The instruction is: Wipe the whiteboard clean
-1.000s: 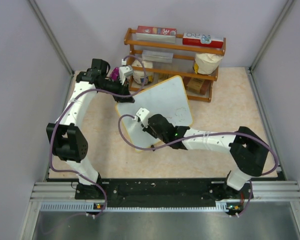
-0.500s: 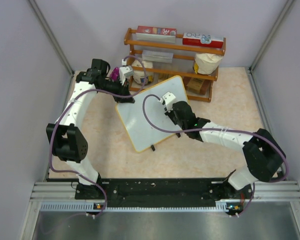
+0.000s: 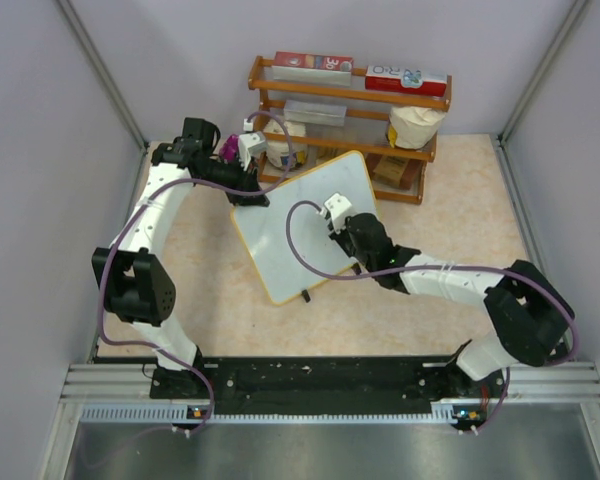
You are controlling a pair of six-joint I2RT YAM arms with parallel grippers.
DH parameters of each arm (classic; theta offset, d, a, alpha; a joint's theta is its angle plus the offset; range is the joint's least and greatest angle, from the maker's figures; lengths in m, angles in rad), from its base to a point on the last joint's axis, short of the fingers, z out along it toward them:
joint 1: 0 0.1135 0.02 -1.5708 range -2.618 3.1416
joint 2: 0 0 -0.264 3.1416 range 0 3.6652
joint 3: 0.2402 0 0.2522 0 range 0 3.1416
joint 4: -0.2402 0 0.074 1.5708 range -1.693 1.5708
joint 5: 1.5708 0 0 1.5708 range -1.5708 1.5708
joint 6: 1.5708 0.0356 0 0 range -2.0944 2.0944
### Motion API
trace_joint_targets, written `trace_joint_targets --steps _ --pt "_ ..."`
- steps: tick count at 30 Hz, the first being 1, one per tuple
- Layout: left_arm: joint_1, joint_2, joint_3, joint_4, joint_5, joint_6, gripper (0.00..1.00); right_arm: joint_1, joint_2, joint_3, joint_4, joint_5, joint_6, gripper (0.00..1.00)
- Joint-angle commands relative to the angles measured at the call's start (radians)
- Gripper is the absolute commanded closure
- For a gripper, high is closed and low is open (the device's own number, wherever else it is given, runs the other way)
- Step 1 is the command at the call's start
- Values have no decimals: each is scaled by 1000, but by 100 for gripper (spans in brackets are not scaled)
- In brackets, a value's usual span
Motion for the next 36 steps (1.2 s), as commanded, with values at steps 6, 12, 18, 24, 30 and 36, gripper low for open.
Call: trace_joint_targets --steps 6,12,18,24,30,36 --pt "-27 -29 -19 -28 -20 81 100 188 36 15 66 -75 29 100" --pt "-27 -27 -25 -28 -19 77 100 265 98 107 41 -76 40 100" --pt "-27 -27 -30 -28 -22 74 100 295 161 181 12 -56 46 100" --pt "-27 -34 -27 -29 -22 80 100 289 139 123 32 19 2 100" --pt "-27 -40 -27 -32 -27 89 100 196 53 48 15 30 -1 100" --pt "-27 -44 -39 -35 -30 94 100 61 -50 -33 14 13 -7 100"
